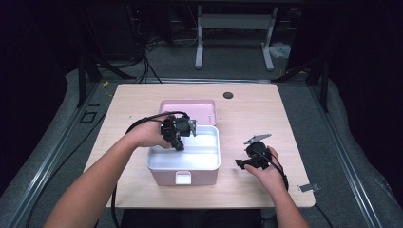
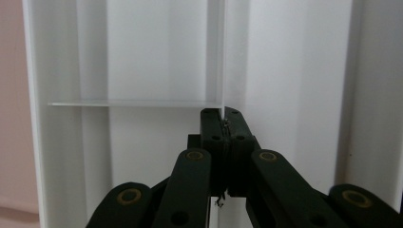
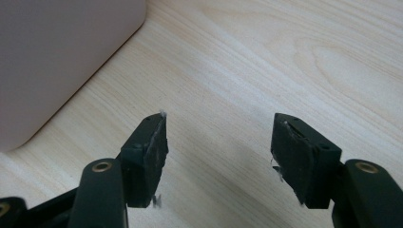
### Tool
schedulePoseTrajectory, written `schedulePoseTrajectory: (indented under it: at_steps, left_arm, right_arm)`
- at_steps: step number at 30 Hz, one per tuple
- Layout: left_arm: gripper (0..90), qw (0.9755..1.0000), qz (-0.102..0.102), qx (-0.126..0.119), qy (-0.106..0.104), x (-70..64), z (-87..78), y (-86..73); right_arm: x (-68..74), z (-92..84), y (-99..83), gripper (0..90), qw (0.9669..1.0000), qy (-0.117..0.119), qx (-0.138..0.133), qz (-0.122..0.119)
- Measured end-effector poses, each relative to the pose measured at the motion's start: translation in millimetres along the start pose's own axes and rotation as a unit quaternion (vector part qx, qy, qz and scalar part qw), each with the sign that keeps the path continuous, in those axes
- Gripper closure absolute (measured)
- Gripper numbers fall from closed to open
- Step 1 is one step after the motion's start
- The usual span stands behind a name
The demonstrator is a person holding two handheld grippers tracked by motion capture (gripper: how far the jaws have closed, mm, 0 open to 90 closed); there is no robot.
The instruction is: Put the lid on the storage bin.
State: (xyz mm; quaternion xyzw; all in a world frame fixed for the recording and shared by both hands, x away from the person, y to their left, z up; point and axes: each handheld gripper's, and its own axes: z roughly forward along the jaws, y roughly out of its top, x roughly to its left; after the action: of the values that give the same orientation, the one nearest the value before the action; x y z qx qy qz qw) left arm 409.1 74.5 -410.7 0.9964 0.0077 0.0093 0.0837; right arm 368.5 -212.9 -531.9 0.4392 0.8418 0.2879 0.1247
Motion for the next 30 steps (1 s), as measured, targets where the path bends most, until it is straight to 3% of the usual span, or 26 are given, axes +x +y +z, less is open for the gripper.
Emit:
schedulePoseTrajectory:
  at_steps: [9, 19, 30]
  left_arm:
    - [88.7, 0.9999, -0.009, -0.011, -0.006, 1.3, 8.3, -4.5]
    - [87.9, 0.9994, -0.018, -0.027, 0.005, -2.0, 9.5, -9.2]
    - [87.4, 0.9995, -0.021, -0.020, 0.011, -3.9, 9.8, -7.3]
  right_arm:
    - [0.0, 0.4, -0.1, 36.5, 1.0000, 0.000, 0.001, 0.000]
    - [1.0, 0.5, 0.4, 36.5, 1.0000, -0.004, 0.000, -0.001]
    - [0.9, 1.6, 12.9, 35.7, 0.9999, 0.000, 0.003, 0.011]
